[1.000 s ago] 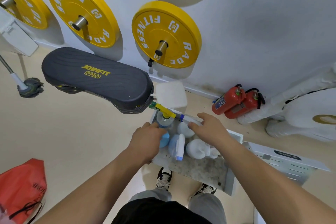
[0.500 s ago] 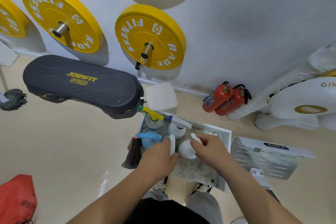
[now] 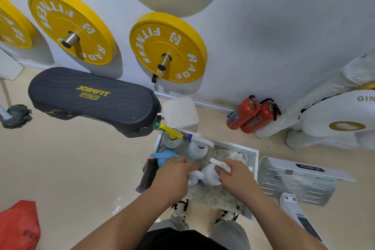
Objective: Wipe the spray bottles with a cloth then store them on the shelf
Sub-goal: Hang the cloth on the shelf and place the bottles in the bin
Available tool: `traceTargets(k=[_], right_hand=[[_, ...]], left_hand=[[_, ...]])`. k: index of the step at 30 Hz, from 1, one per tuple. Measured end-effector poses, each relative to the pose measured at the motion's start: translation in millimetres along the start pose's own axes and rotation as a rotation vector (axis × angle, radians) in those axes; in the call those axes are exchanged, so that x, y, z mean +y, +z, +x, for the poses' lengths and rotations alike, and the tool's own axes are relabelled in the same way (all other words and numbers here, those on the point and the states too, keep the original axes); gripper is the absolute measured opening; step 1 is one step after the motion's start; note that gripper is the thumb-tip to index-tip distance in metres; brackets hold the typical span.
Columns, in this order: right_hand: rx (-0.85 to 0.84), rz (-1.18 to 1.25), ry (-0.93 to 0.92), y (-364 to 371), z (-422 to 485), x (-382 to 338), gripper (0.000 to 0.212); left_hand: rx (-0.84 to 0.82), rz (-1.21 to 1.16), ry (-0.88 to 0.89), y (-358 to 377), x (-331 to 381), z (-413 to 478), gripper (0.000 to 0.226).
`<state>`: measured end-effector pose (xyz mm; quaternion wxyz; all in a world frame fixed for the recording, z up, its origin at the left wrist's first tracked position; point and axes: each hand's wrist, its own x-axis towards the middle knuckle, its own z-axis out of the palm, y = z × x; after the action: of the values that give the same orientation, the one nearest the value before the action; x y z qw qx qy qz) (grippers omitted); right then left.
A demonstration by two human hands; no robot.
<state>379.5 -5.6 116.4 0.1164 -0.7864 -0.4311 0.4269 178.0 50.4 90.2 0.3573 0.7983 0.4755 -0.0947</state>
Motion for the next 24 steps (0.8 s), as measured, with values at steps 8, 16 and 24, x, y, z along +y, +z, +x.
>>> traceTargets(k=[8,16,24], right_hand=[[0.122,-0.012,0.019,-11,27,-15,0.037],[0.109,-0.009,-0.007,-20,53,-18,0.016],[0.096,0.056,0.012,-24,50,-10,0.041]], left_hand=[[-0.029,0.025,0.038,-6,0,15,0.048],[-0.048,0.075,0.002,-8,8,31,0.048],[0.021,0.044,-0.014,-12,13,25,0.05]])
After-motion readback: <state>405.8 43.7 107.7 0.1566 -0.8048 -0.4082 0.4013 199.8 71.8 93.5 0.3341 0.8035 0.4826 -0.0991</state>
